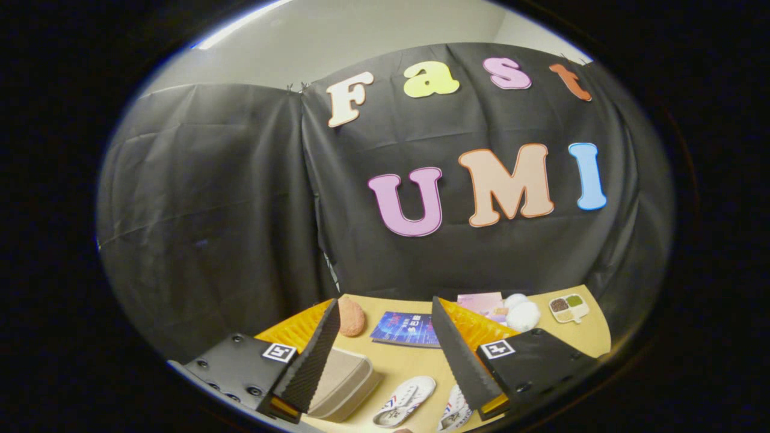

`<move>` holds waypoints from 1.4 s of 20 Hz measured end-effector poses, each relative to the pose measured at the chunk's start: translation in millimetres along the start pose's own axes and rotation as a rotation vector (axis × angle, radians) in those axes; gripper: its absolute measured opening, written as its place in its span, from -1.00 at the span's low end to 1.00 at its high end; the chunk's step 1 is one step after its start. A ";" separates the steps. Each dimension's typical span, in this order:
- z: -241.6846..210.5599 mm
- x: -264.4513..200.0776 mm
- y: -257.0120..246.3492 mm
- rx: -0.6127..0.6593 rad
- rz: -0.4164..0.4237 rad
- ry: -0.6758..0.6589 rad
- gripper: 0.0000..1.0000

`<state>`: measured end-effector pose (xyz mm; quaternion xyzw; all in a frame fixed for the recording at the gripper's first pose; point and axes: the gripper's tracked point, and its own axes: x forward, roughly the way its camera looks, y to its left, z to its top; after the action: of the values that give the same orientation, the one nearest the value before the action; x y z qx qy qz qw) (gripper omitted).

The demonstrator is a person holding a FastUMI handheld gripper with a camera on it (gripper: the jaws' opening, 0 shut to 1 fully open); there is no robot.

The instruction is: Open the storage box then place both shoes into the box .Put the left shoe in first, then the right shoe, with the right side of both shoes facing outward in a uniform manner.

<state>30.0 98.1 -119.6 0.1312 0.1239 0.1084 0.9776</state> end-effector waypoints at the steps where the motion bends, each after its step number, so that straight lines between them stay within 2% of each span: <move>1: -8.5 2.1 3.5 -0.003 0.012 0.007 0.96; 7: -87.0 13.7 29.4 0.050 0.124 0.125 0.96; 10: -134.0 17.4 45.6 0.144 0.193 0.223 0.96; 14: -188.3 20.5 58.7 0.271 0.236 0.331 0.96; 25: -260.3 18.9 81.2 0.319 0.297 0.440 0.96; 28: -277.0 19.4 90.1 0.406 0.342 0.483 0.96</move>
<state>-42.8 251.3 -357.2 0.3121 0.3466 0.2714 0.8419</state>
